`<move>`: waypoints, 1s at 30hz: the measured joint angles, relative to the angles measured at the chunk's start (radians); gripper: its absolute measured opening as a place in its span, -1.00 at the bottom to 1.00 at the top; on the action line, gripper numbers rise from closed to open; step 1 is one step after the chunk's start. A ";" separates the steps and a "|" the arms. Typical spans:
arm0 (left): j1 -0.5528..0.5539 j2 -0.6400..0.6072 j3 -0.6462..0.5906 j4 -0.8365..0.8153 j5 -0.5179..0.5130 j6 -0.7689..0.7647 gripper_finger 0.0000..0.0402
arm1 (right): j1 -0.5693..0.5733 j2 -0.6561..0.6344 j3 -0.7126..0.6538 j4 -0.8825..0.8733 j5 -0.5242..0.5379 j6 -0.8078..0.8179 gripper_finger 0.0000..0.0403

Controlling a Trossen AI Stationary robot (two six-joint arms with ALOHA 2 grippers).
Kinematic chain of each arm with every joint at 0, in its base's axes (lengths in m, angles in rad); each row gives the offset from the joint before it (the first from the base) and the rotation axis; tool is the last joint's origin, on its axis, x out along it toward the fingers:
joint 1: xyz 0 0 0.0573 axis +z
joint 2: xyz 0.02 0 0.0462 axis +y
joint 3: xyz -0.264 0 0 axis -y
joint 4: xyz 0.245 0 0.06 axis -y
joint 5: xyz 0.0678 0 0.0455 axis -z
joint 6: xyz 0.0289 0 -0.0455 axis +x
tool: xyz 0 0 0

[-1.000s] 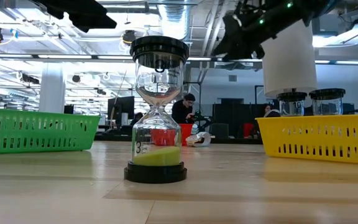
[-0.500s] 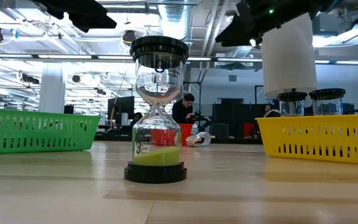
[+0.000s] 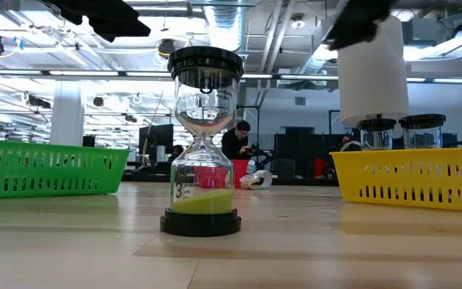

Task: Pick & Place Office items
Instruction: Put the black digital clock into the red bin

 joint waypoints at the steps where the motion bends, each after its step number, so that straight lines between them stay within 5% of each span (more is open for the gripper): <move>1: 0.000 0.000 0.000 0.000 0.000 0.000 0.06 | 0.027 0.012 0.043 -0.109 -0.002 0.079 0.19; 6: 0.000 0.000 0.000 0.005 0.000 -0.031 0.06 | 0.162 0.068 0.238 -0.604 -0.114 0.546 0.19; 11: 0.000 0.000 0.000 0.009 0.000 -0.038 0.06 | 0.343 0.090 0.253 -0.811 -0.236 0.949 0.19; 20: 0.000 0.000 0.000 0.011 0.000 -0.090 0.06 | 0.668 0.132 0.110 -0.738 -0.293 1.480 0.19; 30: 0.000 0.000 0.000 0.010 0.000 -0.086 0.06 | 0.794 0.152 -0.070 -0.533 -0.292 1.680 0.19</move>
